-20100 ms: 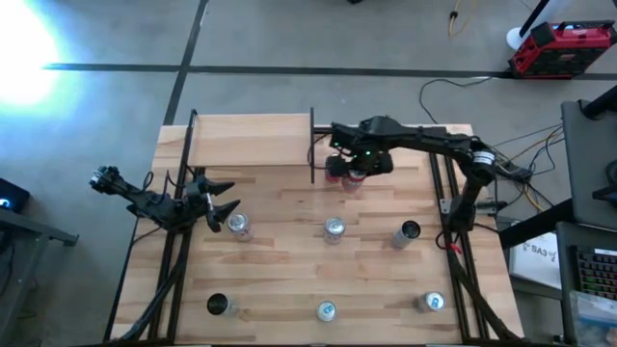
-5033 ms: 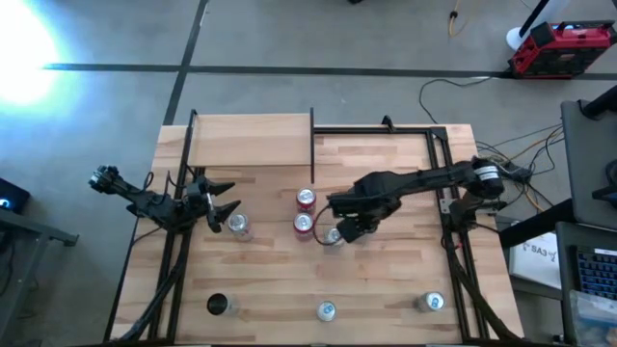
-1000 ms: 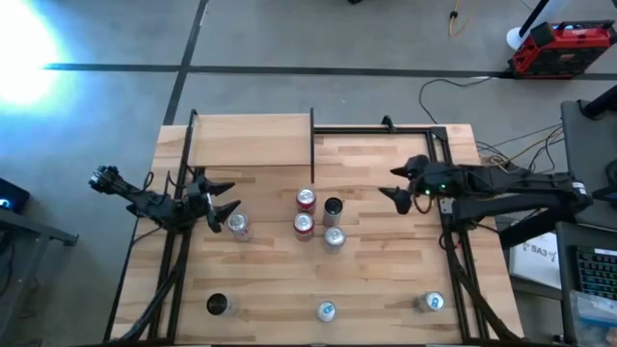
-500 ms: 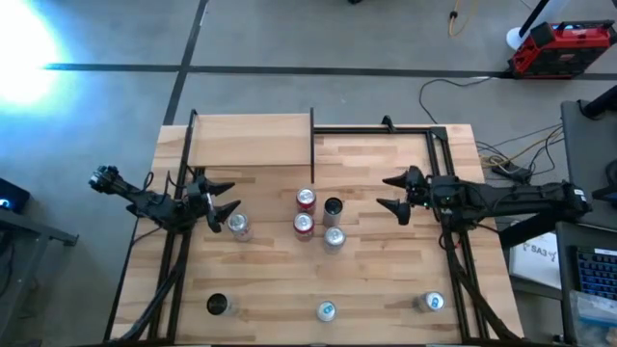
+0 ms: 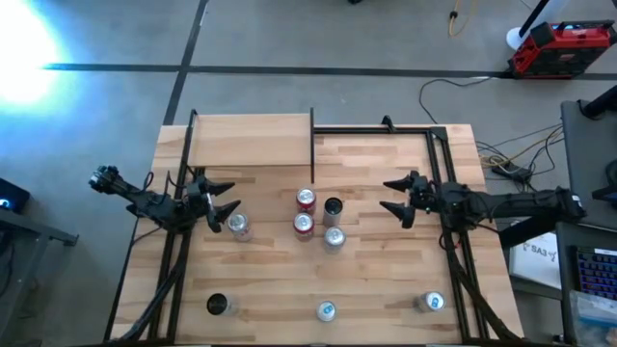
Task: Place canned beverage on shelf
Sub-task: Put the left red-silver soda can on the shelf
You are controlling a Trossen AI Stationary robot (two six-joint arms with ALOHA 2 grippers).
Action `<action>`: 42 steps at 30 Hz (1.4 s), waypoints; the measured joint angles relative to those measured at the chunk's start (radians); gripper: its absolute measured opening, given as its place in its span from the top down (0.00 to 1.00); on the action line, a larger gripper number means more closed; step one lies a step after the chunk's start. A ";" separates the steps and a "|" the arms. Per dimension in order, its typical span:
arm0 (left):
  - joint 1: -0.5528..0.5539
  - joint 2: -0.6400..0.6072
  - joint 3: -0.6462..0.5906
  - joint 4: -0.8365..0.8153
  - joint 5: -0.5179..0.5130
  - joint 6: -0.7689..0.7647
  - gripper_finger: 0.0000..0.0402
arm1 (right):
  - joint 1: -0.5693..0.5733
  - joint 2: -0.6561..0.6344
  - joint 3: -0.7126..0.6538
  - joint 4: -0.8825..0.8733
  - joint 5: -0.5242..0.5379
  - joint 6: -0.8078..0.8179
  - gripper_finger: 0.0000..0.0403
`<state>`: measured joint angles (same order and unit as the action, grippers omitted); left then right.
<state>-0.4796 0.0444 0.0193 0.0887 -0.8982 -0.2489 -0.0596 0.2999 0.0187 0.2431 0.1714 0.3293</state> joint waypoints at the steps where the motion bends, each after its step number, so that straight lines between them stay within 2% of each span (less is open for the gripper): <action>1: 0.000 0.000 0.000 0.000 0.000 0.000 0.19 | 0.000 -0.005 0.000 -0.001 -0.006 -0.004 0.09; 11: 0.000 0.000 0.000 0.000 0.000 0.000 0.19 | 0.000 -0.023 -0.003 -0.011 -0.016 -0.056 0.09; 23: 0.000 0.000 0.000 0.000 0.000 0.000 0.19 | 0.000 -0.177 -0.005 -0.127 -0.015 -0.119 0.09; 42: 0.000 0.000 0.000 0.000 0.000 0.000 0.19 | 0.000 -0.174 -0.005 -0.129 -0.014 -0.120 0.09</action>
<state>-0.4797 0.0444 0.0193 0.0887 -0.8982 -0.2489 -0.0593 0.1257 0.0139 0.1139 0.1570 0.2089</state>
